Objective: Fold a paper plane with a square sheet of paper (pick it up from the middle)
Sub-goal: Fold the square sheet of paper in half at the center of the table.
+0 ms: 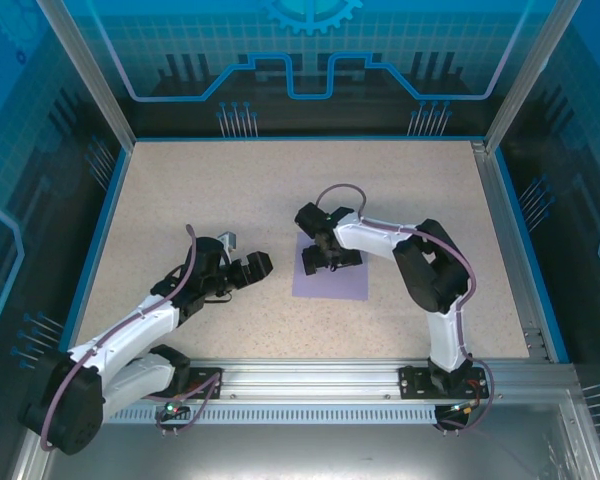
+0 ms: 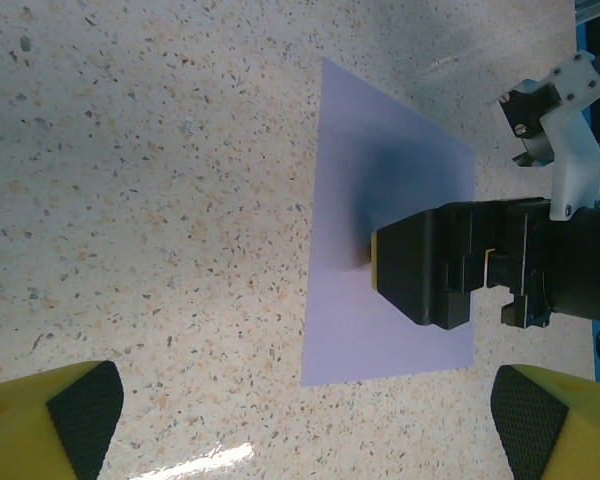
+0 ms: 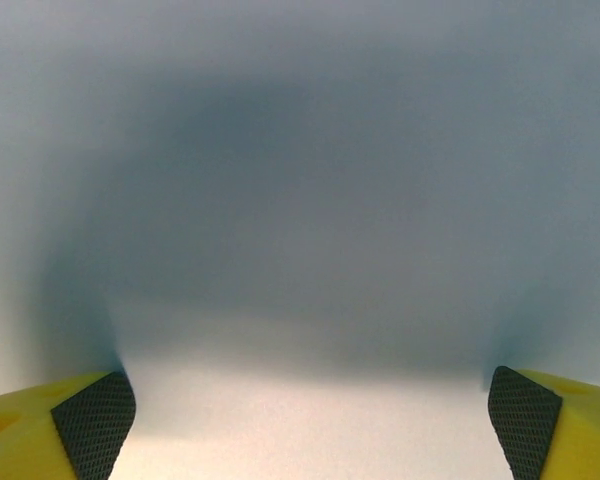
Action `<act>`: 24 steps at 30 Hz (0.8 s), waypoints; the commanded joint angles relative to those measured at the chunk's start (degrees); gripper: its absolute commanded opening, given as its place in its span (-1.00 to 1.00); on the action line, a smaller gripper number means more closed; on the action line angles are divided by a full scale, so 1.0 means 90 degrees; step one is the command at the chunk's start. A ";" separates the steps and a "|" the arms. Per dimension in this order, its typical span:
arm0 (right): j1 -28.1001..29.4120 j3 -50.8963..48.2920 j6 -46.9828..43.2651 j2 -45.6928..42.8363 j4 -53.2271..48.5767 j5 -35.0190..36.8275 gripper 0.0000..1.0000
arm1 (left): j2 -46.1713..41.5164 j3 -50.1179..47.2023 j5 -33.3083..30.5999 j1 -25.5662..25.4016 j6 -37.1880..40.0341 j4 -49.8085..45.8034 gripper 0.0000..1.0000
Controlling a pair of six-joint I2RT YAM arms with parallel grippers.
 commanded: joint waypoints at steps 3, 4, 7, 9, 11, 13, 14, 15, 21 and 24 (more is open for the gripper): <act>0.0167 -0.0638 -0.1403 -0.0045 0.0244 -0.0620 0.94 | 0.0052 0.0109 -0.0066 -0.0035 0.0143 0.0113 0.98; 0.0151 -0.0660 -0.1488 -0.0093 0.0274 -0.0648 0.95 | 0.0062 0.0109 -0.0053 -0.0030 0.0142 0.0111 0.97; 0.0128 -0.0587 -0.1576 -0.0273 0.0301 -0.0768 0.94 | 0.0097 0.0119 -0.0034 -0.0027 0.0135 0.0103 0.97; 0.0128 -0.0458 -0.1330 -0.0400 0.0204 -0.0605 0.94 | 0.0101 0.0130 -0.0013 -0.0032 0.0123 0.0097 0.97; 0.0105 -0.0286 -0.0845 -0.0518 0.0059 -0.0410 0.96 | 0.0091 0.0121 0.0004 -0.0032 0.0096 0.0114 0.97; 0.0098 -0.0125 -0.0285 -0.0558 -0.0097 -0.0341 0.97 | 0.0091 0.0129 0.0020 -0.0035 0.0083 0.0133 0.97; 0.0096 -0.0052 -0.0025 -0.0554 -0.0174 -0.0344 0.98 | 0.0099 0.0147 0.0052 -0.0029 0.0084 0.0135 0.97; 0.0095 0.0003 0.0197 -0.0536 -0.0242 -0.0366 0.98 | 0.0113 0.0171 0.0099 -0.0027 0.0079 0.0149 0.98; 0.0086 0.0268 0.0729 -0.0144 -0.0526 -0.0436 0.99 | 0.0327 0.0249 0.0389 -0.0029 -0.0021 0.0298 0.97; 0.0038 0.0264 0.0773 0.0013 -0.0507 -0.0543 0.99 | 0.0444 0.0282 0.0494 -0.0037 -0.0066 0.0372 0.97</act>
